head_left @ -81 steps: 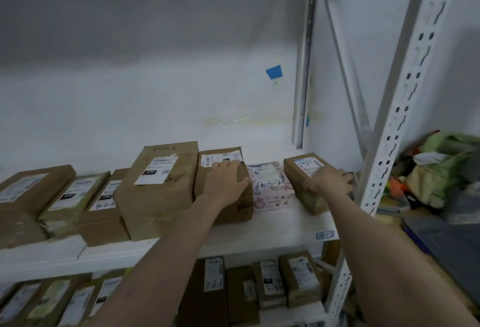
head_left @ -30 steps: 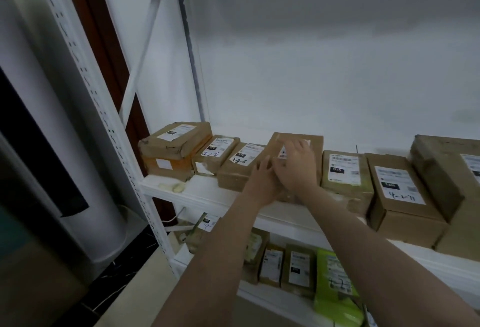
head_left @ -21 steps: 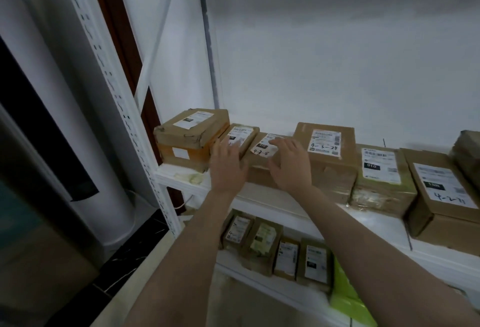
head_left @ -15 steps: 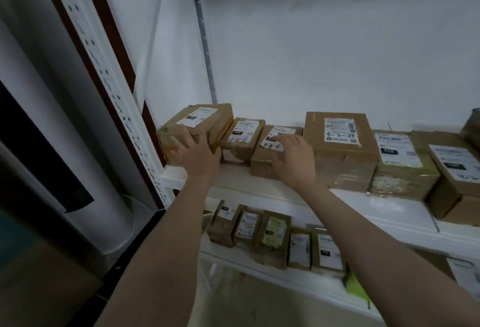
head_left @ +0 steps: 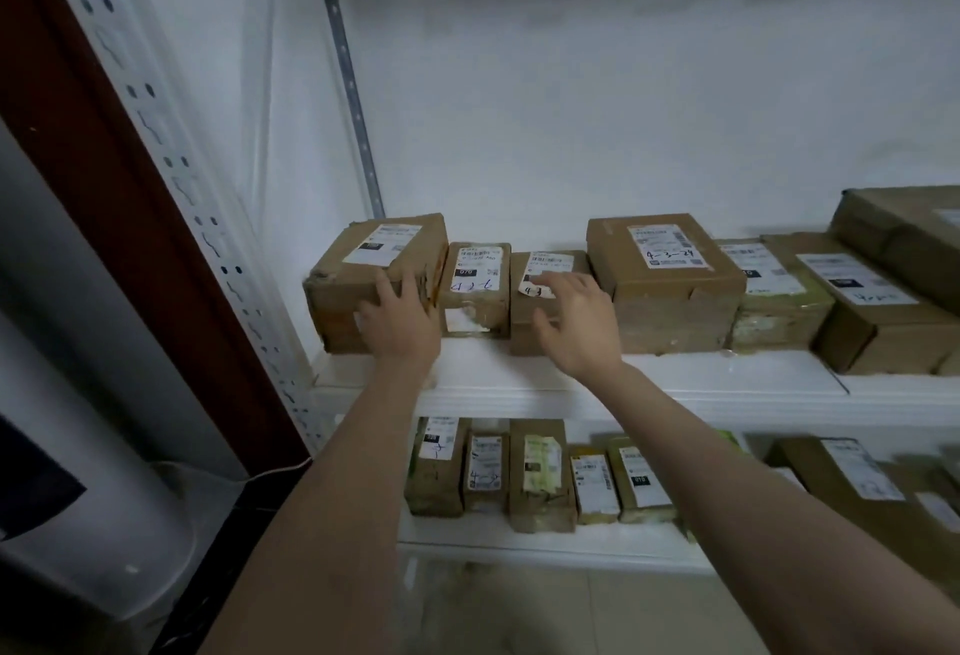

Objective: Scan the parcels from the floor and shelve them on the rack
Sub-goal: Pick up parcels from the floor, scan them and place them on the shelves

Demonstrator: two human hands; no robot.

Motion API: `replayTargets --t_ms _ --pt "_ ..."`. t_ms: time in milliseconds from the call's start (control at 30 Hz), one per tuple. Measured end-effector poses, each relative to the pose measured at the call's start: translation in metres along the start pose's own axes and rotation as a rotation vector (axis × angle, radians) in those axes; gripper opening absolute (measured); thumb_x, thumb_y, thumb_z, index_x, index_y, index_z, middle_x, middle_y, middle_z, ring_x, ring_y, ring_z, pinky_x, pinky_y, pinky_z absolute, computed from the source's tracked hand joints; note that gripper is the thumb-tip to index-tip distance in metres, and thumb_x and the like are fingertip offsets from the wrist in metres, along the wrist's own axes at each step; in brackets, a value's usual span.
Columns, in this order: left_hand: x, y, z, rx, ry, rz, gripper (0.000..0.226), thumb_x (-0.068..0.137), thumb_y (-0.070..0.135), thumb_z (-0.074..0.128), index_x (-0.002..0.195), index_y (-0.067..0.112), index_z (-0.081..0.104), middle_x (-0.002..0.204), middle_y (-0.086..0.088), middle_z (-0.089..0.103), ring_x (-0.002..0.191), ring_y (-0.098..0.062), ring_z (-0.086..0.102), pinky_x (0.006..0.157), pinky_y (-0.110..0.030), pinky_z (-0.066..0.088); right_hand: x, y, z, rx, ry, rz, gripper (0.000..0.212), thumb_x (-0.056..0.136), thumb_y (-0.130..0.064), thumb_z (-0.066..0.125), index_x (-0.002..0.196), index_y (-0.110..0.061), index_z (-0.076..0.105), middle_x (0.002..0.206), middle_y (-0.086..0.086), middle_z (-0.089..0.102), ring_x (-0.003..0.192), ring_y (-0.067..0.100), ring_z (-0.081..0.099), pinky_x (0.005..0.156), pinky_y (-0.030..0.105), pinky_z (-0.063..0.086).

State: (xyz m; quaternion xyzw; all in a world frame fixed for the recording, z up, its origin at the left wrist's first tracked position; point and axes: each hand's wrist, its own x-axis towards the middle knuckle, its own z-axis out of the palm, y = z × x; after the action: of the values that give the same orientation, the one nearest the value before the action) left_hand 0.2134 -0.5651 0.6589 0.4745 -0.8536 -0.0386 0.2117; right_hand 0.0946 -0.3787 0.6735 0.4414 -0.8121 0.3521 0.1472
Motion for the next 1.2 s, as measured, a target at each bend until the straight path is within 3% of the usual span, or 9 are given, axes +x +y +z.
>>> replayTargets --t_ms 133,267,400,533,600,667,800,1000,1200 --pt "0.006 0.024 -0.043 0.096 -0.009 0.013 0.064 0.099 0.051 0.046 0.152 0.019 0.032 0.162 -0.018 0.021 0.134 -0.042 0.038 0.108 -0.047 0.038 0.027 -0.028 -0.036 -0.022 0.095 -0.06 0.038 0.086 -0.019 0.059 0.123 -0.012 0.064 0.126 0.006 0.066 0.122 0.031 0.053 0.099 0.046 0.044" --pt "0.017 0.064 -0.116 -0.057 0.104 0.177 0.066 0.101 0.047 0.042 0.157 0.018 0.024 0.162 -0.014 0.022 0.137 -0.037 0.034 0.109 -0.044 0.037 0.066 -0.066 -0.091 -0.069 0.251 -0.184 0.038 0.086 -0.018 0.057 0.124 -0.013 0.063 0.127 0.004 0.065 0.122 0.029 0.053 0.098 0.044 0.043" --pt "0.026 0.109 -0.223 -0.214 0.363 0.398 0.06 0.101 0.045 0.046 0.151 0.015 0.036 0.155 -0.009 0.037 0.133 -0.03 0.039 0.105 -0.038 0.038 0.116 -0.116 -0.169 -0.135 0.57 -0.365 0.033 0.082 -0.02 0.052 0.111 -0.014 0.065 0.112 0.002 0.065 0.105 0.023 0.057 0.083 0.04 0.048" --pt "0.032 0.149 -0.341 -0.376 0.835 0.628 0.049 0.092 0.043 0.045 0.12 0.009 0.063 0.121 -0.01 0.063 0.106 -0.032 0.058 0.084 -0.041 0.051 0.165 -0.186 -0.262 -0.144 0.898 -0.551 0.026 0.075 -0.017 0.053 0.097 -0.009 0.064 0.096 0.006 0.06 0.088 0.027 0.055 0.073 0.039 0.045" --pt "0.036 0.163 -0.398 -0.424 0.976 0.713 0.049 0.087 0.04 0.038 0.113 0.008 0.064 0.117 -0.011 0.063 0.103 -0.033 0.059 0.081 -0.042 0.052 0.181 -0.22 -0.307 -0.168 1.015 -0.601 0.024 0.072 -0.017 0.054 0.092 -0.008 0.062 0.09 0.008 0.057 0.084 0.029 0.053 0.071 0.04 0.043" --pt "0.038 0.172 -0.447 -0.431 1.021 0.741 0.043 0.09 0.036 0.047 0.119 0.008 0.062 0.123 -0.012 0.06 0.111 -0.034 0.055 0.086 -0.044 0.048 0.196 -0.245 -0.344 -0.188 1.074 -0.607 0.026 0.071 -0.02 0.053 0.092 -0.008 0.062 0.092 0.01 0.058 0.085 0.029 0.052 0.072 0.04 0.043" --pt "0.052 0.184 -0.51 -0.371 0.987 0.709 0.054 0.095 0.039 0.057 0.141 0.012 0.049 0.149 -0.009 0.044 0.137 -0.03 0.037 0.106 -0.042 0.035 0.218 -0.273 -0.395 -0.265 1.036 -0.485 0.034 0.077 -0.027 0.051 0.103 -0.01 0.064 0.105 0.011 0.06 0.096 0.033 0.053 0.082 0.04 0.042" --pt "0.076 0.194 -0.529 -0.258 0.825 0.698 0.068 0.096 0.046 0.053 0.153 0.017 0.032 0.159 -0.008 0.032 0.148 -0.028 0.022 0.115 -0.044 0.027 0.242 -0.269 -0.421 -0.463 0.693 -0.203 0.052 0.094 -0.036 0.049 0.142 -0.017 0.047 0.143 0.01 0.049 0.131 0.032 0.042 0.106 0.043 0.036" --pt "0.085 0.203 -0.514 -0.241 0.739 0.694 0.07 0.098 0.046 0.051 0.156 0.014 0.027 0.16 -0.009 0.03 0.147 -0.033 0.022 0.115 -0.046 0.028 0.256 -0.246 -0.41 -0.55 0.641 -0.112 0.053 0.093 -0.041 0.051 0.139 -0.017 0.049 0.142 0.006 0.051 0.135 0.029 0.04 0.106 0.046 0.035"
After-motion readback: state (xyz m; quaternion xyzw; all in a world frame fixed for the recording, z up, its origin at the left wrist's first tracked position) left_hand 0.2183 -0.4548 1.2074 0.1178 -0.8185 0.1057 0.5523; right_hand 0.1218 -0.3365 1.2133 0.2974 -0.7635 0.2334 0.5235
